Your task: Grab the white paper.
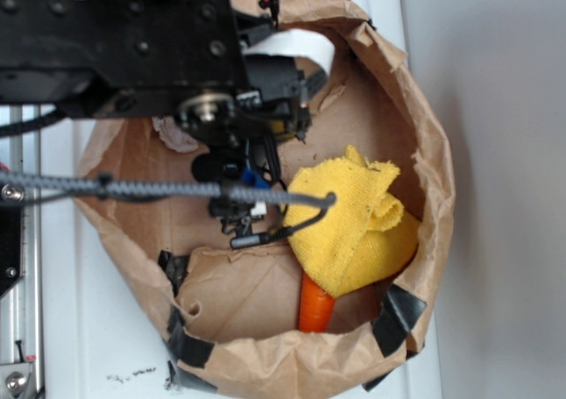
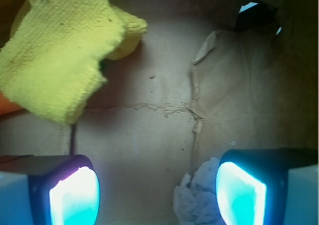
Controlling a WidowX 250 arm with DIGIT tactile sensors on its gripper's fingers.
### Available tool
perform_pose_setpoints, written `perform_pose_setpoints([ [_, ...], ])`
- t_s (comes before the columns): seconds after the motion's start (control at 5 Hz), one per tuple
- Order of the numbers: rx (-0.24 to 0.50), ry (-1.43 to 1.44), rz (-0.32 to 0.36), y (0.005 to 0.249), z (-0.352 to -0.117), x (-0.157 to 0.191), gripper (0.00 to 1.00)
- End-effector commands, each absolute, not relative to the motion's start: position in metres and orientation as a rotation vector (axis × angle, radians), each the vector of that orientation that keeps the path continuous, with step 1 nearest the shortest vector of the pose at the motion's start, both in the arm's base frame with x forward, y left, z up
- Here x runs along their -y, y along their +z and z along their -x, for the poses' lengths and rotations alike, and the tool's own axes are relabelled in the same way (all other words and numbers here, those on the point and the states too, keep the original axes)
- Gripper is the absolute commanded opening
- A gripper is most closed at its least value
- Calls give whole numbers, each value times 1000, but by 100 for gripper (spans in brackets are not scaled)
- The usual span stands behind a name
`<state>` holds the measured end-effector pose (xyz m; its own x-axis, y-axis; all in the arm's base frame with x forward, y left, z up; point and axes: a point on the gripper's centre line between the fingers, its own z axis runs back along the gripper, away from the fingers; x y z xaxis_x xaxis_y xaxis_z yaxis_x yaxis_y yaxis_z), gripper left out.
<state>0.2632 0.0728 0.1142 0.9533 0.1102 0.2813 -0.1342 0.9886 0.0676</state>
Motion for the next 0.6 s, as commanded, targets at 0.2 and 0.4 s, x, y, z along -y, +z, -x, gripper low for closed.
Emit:
perform_pose_setpoints([
  [0.2,296,86,-267,95,-237,-95,100],
  [0.4,292,109,-348,74,-247,-87,100],
])
